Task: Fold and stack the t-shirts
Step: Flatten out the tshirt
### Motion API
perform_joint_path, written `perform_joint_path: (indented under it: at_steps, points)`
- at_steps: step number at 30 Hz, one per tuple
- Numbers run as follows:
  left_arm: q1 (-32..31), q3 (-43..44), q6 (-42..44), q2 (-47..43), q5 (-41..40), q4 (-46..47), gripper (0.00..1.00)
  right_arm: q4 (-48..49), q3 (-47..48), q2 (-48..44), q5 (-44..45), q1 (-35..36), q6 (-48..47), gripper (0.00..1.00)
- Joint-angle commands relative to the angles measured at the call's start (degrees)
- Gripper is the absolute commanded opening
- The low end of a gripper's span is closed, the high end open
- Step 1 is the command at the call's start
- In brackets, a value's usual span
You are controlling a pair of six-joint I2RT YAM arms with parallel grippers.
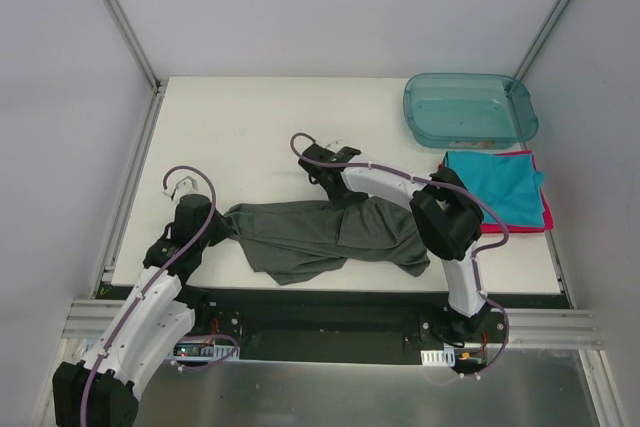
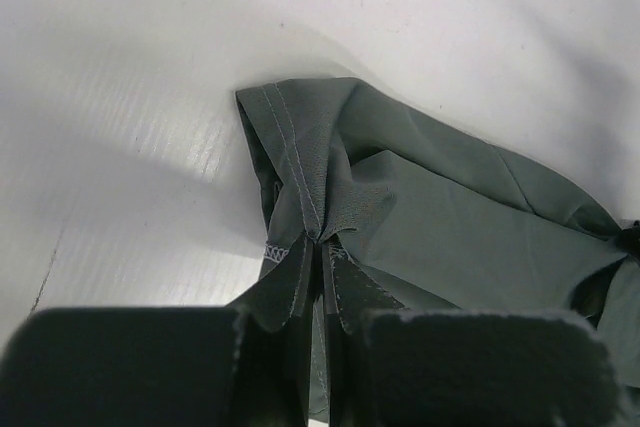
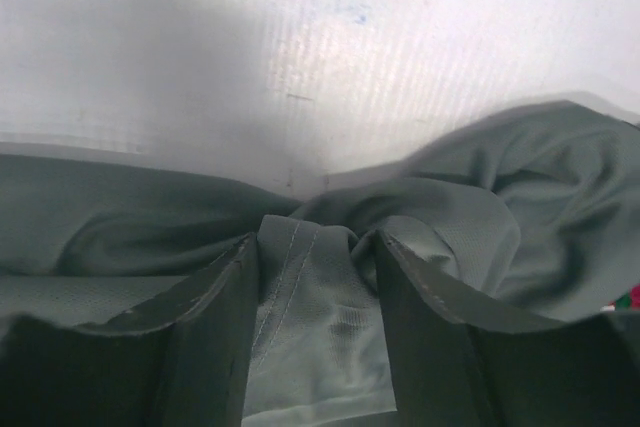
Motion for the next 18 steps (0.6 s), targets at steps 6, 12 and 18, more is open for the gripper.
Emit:
perform_joint_path:
  at_steps: [6, 12, 18]
  points:
    - [-0.5, -0.7, 1.1, -1.2, -0.5, 1.1, 0.0, -8.2, -0.5, -2.9, 10.2, -0.2, 4.0, 0.34]
    - [-0.5, -0.6, 1.2, -1.2, -0.9, 1.1, 0.0, -7.9, -2.9, -7.5, 9.9, -0.4, 4.1, 0.36]
    - [-0.4, -0.8, 1.4, -1.2, -1.7, 1.1, 0.0, -5.0, -7.6, -11.5, 7.1, -0.3, 3.3, 0.38]
